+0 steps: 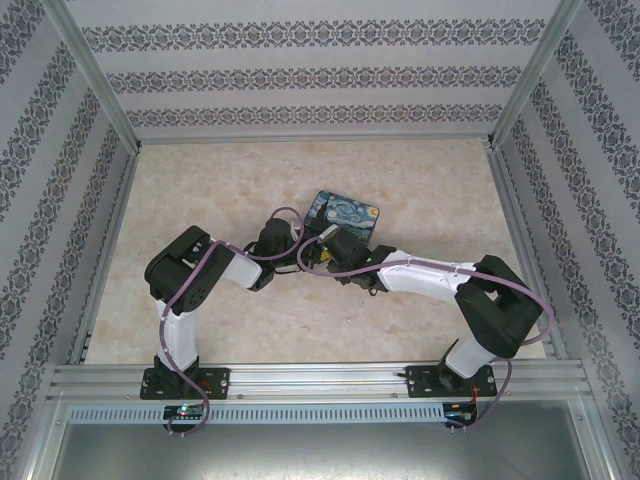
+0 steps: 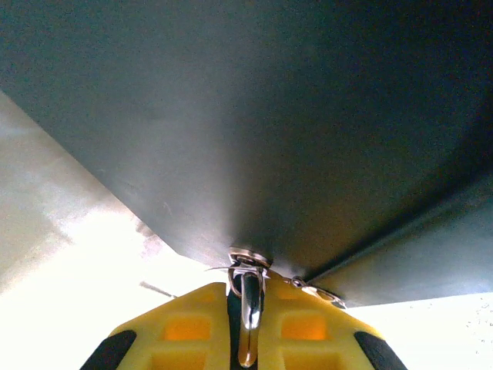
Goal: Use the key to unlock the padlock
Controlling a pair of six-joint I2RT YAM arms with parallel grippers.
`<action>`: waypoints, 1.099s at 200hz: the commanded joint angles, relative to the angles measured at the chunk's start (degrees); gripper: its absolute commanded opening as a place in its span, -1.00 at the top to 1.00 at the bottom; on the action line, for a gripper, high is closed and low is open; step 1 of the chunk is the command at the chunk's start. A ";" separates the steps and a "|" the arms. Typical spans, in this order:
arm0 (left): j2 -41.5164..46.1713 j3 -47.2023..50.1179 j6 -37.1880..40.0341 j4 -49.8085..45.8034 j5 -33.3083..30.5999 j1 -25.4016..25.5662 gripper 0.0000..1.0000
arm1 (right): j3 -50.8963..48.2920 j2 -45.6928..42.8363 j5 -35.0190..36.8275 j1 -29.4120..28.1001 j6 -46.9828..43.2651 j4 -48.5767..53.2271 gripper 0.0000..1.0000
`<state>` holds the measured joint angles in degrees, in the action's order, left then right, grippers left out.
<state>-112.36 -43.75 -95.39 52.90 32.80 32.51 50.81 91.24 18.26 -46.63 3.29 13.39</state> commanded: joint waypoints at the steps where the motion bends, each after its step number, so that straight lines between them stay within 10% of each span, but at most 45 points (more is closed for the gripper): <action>1: 2.54 -0.74 -0.01 0.48 0.69 0.06 1.00 | 1.99 1.30 1.82 0.55 -0.89 -0.49 0.31; 152: 3.42 -0.29 0.38 -0.17 1.00 0.09 1.00 | 5.45 5.88 -0.68 3.19 0.71 -1.79 0.77; 220: 2.41 -0.02 0.56 0.79 0.96 0.13 1.00 | 2.99 1.92 -24.35 7.48 10.31 -5.96 1.00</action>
<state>-111.26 -43.75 -95.37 50.85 32.23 32.49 54.54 96.36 8.62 -41.06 7.49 13.15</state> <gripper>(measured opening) 0.106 0.052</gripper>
